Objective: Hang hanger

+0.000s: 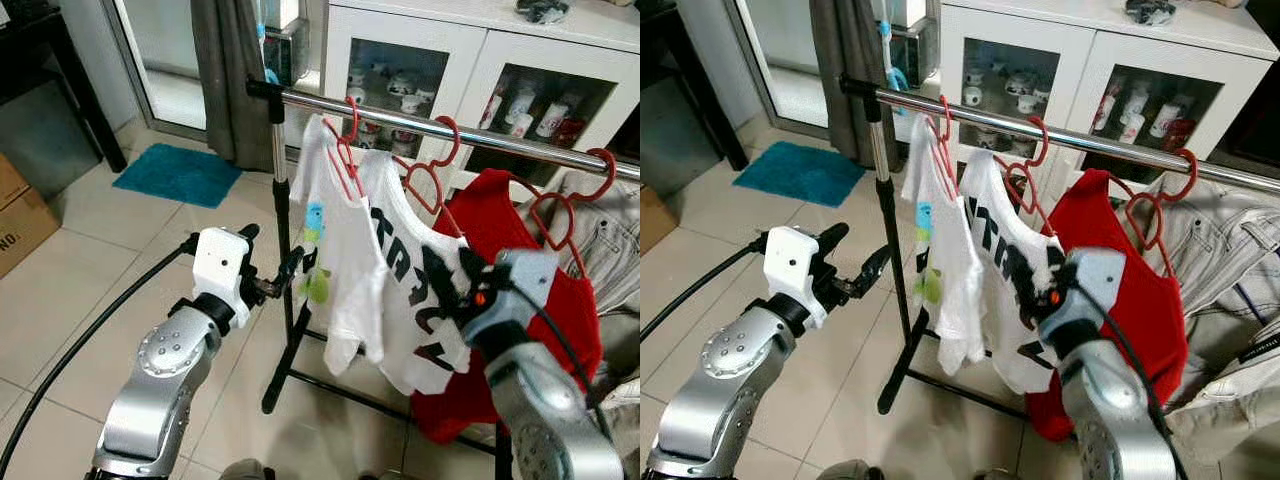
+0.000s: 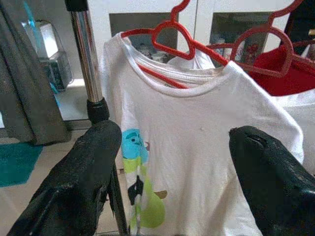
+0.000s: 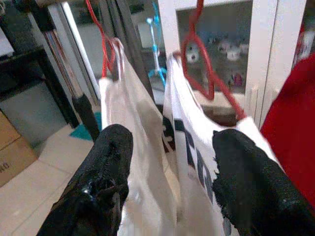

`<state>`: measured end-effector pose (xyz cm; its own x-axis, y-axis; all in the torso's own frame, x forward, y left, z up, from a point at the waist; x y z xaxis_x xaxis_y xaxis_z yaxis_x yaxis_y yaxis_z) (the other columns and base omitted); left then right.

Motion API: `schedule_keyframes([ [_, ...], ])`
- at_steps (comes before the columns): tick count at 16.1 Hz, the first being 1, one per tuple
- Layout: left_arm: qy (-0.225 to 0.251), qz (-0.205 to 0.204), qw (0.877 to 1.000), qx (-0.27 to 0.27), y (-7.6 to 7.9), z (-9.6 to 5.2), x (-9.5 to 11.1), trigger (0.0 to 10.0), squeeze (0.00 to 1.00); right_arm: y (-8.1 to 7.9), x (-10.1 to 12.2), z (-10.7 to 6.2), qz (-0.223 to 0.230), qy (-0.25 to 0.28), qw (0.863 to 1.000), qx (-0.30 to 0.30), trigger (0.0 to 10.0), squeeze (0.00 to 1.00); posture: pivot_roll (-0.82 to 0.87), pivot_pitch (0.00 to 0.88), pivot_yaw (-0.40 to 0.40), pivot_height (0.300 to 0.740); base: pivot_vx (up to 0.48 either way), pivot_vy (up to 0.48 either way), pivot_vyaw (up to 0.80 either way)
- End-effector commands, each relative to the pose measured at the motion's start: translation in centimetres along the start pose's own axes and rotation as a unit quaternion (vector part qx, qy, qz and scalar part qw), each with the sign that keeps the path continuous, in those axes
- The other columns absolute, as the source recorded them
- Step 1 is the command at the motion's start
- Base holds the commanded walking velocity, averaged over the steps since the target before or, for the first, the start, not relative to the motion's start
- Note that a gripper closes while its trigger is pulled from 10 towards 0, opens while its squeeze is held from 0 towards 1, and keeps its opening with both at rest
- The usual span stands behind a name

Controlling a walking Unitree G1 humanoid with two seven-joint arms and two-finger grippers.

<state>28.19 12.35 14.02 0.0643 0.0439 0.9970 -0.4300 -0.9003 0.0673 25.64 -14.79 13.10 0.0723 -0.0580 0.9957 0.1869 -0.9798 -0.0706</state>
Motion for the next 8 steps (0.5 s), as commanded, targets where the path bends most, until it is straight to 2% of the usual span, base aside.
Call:
schedule_keyframes([
  [1,0.003,0.007,1.0,-0.005,0.28,-0.15,0.13,10.0,0.0,0.09,-0.29,-0.13,-0.004,-0.005,1.0,-0.004,10.0,0.0,0.04,0.041,0.009,0.74,0.0,0.0,0.0],
  [3,0.012,0.003,1.0,-0.002,0.31,-0.28,0.31,10.0,0.0,0.02,-0.83,-0.38,0.002,-0.017,1.0,-0.006,10.0,0.0,0.04,0.044,0.015,0.74,0.0,0.0,0.0],
  [7,0.017,-0.01,0.999,0.033,-0.49,-0.83,-0.05,10.0,0.0,0.11,-0.83,-0.36,-0.035,-0.015,0.999,-0.03,10.0,0.0,0.03,0.05,0.015,0.74,0.0,0.0,0.0],
  [8,0.016,-0.011,0.999,0.033,-0.47,-0.88,-0.12,10.0,0.0,0.04,-1.01,-0.34,-0.03,-0.021,0.999,-0.028,10.0,0.0,0.03,0.05,0.015,0.74,0.0,0.0,0.0],
])
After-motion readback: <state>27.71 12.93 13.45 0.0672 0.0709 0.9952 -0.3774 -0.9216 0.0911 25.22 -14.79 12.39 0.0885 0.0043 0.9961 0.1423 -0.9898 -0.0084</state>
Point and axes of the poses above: a point about 5 cm out from each wrist's last joint towards the gripper, its own z axis pointing out of the wrist towards the gripper, its own x axis along the axis of the wrist's last joint, y = z × x, the point moved 3 cm from there along z, pointing out of the wrist towards the gripper, and after that the axes turned 8 degrees about -z, right-handed, at the moved point
